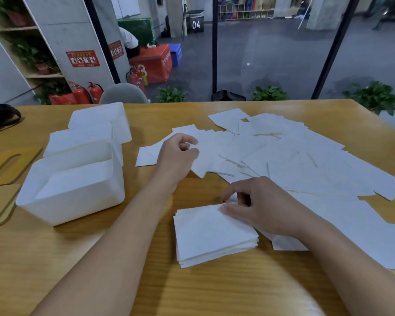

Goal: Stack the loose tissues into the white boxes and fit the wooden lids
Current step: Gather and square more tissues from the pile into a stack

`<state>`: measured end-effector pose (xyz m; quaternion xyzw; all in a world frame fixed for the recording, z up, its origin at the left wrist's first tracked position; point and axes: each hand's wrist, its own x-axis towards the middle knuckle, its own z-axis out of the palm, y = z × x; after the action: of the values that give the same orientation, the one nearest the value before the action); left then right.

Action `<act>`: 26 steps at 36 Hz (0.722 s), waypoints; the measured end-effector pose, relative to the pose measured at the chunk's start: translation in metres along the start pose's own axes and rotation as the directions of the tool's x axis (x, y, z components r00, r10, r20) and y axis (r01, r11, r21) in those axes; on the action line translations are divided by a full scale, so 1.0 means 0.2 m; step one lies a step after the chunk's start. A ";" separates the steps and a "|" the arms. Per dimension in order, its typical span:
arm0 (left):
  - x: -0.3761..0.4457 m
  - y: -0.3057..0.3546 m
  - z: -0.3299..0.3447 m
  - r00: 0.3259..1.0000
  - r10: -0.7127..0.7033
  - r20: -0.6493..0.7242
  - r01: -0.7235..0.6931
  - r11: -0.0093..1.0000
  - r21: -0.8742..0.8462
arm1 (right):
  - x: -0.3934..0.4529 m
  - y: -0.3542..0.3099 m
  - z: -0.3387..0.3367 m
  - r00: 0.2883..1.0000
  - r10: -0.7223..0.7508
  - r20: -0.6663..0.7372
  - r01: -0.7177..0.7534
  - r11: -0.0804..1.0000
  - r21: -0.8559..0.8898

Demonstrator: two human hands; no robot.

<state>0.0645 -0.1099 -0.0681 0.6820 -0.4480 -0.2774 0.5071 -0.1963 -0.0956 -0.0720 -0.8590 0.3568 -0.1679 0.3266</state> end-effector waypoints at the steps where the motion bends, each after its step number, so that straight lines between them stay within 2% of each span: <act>1: -0.01 -0.01 -0.02 1.000 -0.009 0.015 0.010 0.998 -0.056 | 0.00 0.00 0.00 1.000 -0.001 -0.003 0.001 1.000 0.001; 5: -0.07 -0.02 -0.04 0.999 -0.021 0.050 0.030 0.984 -0.178 | 0.00 0.01 0.00 1.000 0.003 -0.025 -0.003 1.000 0.011; 10: -0.11 -0.05 -0.04 0.997 0.079 0.006 -0.078 0.987 -0.139 | 0.01 0.01 0.00 0.997 0.004 -0.076 -0.001 0.999 0.039; 17: -0.11 -0.07 -0.03 0.996 0.088 -0.014 -0.089 0.988 -0.125 | 0.02 0.02 0.00 0.996 0.014 -0.083 -0.011 0.999 0.033; 20: -0.12 -0.06 -0.03 1.000 0.017 0.011 -0.016 0.993 -0.120 | 0.02 0.03 0.00 0.996 0.013 -0.089 -0.010 0.999 0.032; 23: -0.12 -0.06 -0.03 0.990 -0.095 0.100 0.109 0.984 -0.139 | 0.02 0.02 0.00 0.996 0.020 -0.091 -0.016 0.999 0.037; 26: -0.13 -0.05 -0.03 0.982 -0.131 0.135 0.145 0.984 -0.102 | 0.02 0.03 0.00 0.996 0.021 -0.087 -0.018 0.999 0.035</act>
<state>0.0621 -0.0831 -0.0769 0.6629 -0.4149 -0.3796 0.4943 -0.1956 -0.1014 -0.0755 -0.8417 0.3761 -0.2082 0.3267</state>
